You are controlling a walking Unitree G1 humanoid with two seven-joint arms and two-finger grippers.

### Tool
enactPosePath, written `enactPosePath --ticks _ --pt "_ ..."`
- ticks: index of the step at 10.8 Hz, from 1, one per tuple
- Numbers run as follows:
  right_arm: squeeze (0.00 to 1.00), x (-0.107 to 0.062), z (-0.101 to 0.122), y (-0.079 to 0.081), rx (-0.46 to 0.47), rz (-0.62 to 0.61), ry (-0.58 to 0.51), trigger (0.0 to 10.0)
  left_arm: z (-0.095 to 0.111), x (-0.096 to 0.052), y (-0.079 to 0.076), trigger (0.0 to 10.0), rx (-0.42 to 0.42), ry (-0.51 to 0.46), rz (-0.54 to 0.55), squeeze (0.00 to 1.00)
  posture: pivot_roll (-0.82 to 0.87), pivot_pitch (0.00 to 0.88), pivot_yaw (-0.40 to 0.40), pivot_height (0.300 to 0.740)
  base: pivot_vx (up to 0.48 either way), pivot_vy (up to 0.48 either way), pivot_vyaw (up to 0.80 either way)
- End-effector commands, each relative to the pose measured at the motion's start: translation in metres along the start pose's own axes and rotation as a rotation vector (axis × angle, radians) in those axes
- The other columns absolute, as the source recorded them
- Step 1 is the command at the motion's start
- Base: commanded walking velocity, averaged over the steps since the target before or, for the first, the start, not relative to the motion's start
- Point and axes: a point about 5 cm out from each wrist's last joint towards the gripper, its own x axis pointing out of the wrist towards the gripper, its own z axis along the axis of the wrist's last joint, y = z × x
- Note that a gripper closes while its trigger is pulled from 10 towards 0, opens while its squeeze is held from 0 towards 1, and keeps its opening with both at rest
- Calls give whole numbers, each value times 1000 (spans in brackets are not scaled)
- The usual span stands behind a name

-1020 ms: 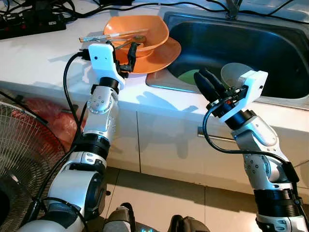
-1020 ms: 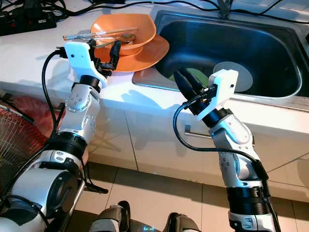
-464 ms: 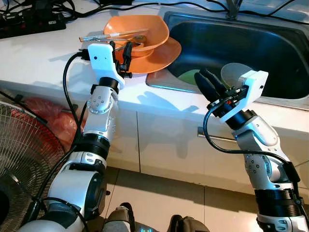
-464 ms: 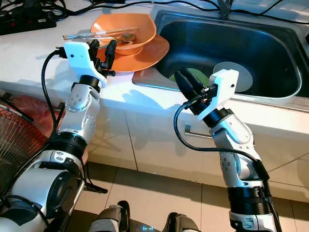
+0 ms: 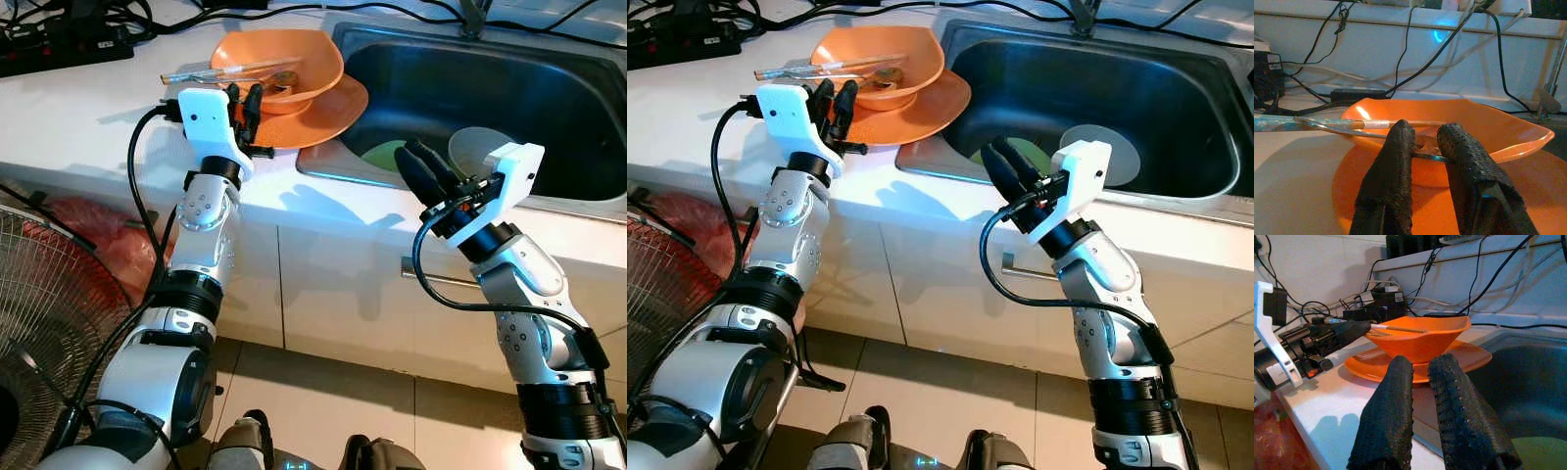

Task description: Kitchen organization

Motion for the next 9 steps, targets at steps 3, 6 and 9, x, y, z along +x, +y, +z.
enactPosePath --ticks 3,6,9 --pt "0 -2 3 0 -7 -1 -4 10000 3 1 2 0 8 -15 12 0 -23 177 -40 740 0 0 0" --pt "0 -1 1 1 -9 4 2 10000 7 0 -5 10000 -26 -58 -33 0 -19 178 -42 740 0 0 0" --pt "0 0 0 2 -11 4 0 10000 15 0 -24 10000 -99 -116 -168 0 -18 176 -41 740 0 0 0"
